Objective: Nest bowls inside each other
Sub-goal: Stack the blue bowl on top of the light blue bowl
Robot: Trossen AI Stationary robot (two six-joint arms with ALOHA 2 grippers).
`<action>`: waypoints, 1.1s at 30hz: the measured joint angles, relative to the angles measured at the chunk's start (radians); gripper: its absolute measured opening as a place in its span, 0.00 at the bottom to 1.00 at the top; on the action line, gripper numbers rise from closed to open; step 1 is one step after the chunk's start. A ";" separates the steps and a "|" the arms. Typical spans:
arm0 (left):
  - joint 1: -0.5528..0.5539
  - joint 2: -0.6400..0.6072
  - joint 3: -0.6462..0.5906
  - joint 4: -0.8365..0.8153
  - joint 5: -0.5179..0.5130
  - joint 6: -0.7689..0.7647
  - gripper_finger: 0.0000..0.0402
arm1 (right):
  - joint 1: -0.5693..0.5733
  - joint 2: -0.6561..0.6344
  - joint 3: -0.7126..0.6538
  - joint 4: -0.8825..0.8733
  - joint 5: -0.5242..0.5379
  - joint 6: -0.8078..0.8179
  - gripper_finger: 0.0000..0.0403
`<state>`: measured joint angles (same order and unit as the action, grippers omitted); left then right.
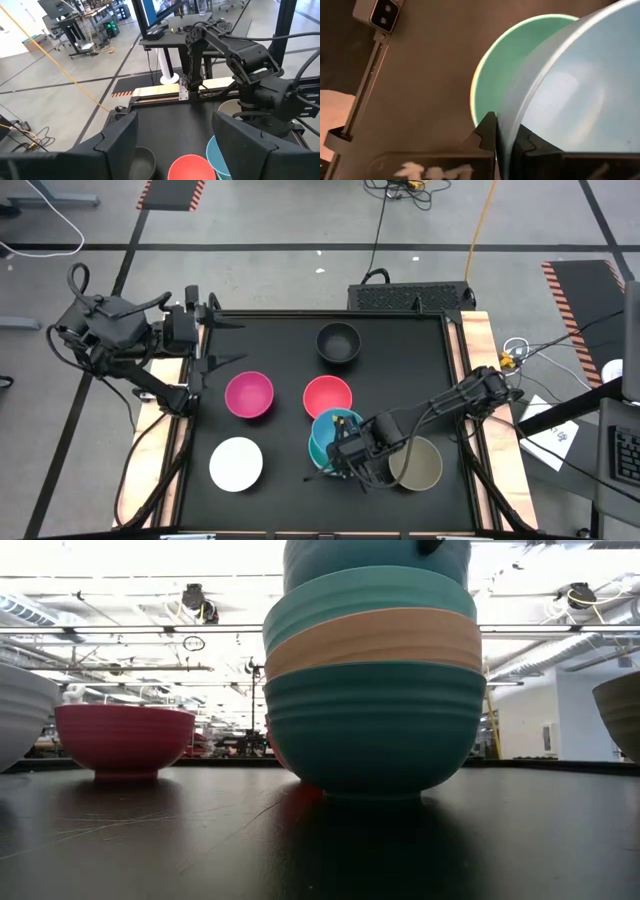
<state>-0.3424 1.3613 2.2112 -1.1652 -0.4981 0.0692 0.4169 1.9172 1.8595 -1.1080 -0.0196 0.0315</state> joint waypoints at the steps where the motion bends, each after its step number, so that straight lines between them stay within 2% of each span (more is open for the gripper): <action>1: 0.000 0.000 0.000 0.000 0.000 -0.001 0.64 | 0.001 0.000 0.000 -0.003 0.000 0.007 0.00; 11: 0.000 0.000 0.000 0.000 0.000 -0.011 0.64 | 0.017 0.000 -0.002 0.038 -0.003 0.032 0.00; 24: 0.000 0.000 0.000 -0.012 0.001 -0.034 0.64 | 0.013 0.000 -0.109 0.065 -0.011 -0.013 0.00; 33: 0.000 0.000 0.000 -0.012 0.002 -0.046 0.64 | 0.014 -0.001 -0.121 0.125 -0.010 -0.023 0.00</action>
<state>-0.3424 1.3613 2.2112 -1.1774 -0.4965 0.0229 0.4312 1.9167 1.7386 -0.9833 -0.0299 0.0085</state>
